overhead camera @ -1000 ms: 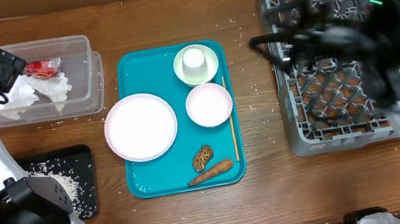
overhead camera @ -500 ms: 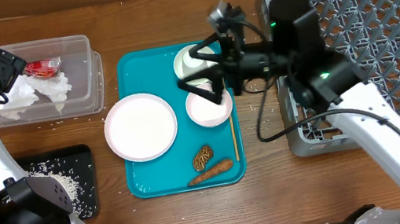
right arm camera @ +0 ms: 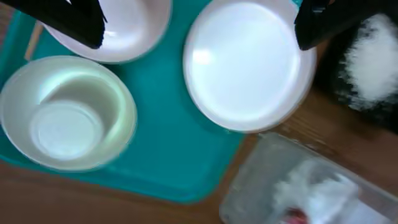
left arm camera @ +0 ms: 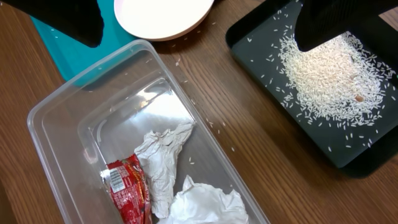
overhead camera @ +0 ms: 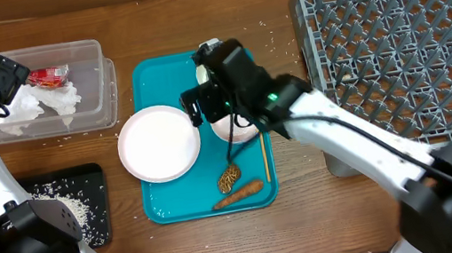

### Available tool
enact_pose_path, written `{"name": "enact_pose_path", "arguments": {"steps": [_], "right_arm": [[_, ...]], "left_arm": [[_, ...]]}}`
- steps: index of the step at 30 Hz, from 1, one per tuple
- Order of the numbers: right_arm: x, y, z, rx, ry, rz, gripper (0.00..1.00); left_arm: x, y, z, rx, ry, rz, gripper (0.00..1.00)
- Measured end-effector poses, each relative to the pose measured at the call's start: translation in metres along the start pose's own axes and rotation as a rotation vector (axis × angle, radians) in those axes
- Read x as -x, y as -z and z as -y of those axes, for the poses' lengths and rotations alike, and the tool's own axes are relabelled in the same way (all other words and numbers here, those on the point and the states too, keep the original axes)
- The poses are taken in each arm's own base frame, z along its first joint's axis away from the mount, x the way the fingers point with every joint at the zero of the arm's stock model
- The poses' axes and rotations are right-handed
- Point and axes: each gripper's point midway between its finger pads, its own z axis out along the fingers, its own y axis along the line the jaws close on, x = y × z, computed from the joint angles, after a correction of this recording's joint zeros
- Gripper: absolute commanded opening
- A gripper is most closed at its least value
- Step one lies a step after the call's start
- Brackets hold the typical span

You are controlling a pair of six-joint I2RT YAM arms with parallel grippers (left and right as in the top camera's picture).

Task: Sort waste into correct bins and load items into the dishwasher
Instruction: 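Lower the right gripper and grip the white bowl's rim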

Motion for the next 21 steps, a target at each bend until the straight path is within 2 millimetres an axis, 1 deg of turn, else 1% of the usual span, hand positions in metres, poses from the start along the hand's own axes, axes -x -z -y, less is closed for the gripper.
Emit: {"name": "enact_pose_path", "arguments": {"steps": [4, 7, 10, 15, 17, 21], "right_arm": [[-0.005, -0.028, 0.014, -0.084, -0.014, -0.056, 1.0], [-0.01, -0.04, 0.021, -0.117, -0.043, -0.077, 0.98], [-0.019, -0.043, 0.027, -0.144, -0.08, -0.106, 0.94], [-0.036, -0.049, 0.035, -0.18, -0.122, -0.167, 0.93], [-0.043, -0.053, 0.037, -0.187, -0.132, -0.189, 0.9], [-0.059, -0.064, 0.037, -0.183, -0.144, -0.241, 0.89]], "left_arm": [[0.0, 0.0, 0.0, 0.0, 0.0, 0.0, 1.0], [0.0, 0.0, 0.0, 0.0, 0.0, 0.0, 1.0], [0.0, 0.0, 0.0, 0.0, 0.0, 0.0, 1.0], [0.0, 0.0, 0.0, 0.0, 0.0, 0.0, 1.0], [0.0, 0.0, 0.0, 0.0, 0.0, 0.0, 1.0], [0.0, 0.0, 0.0, 0.0, 0.0, 0.0, 1.0]]}}
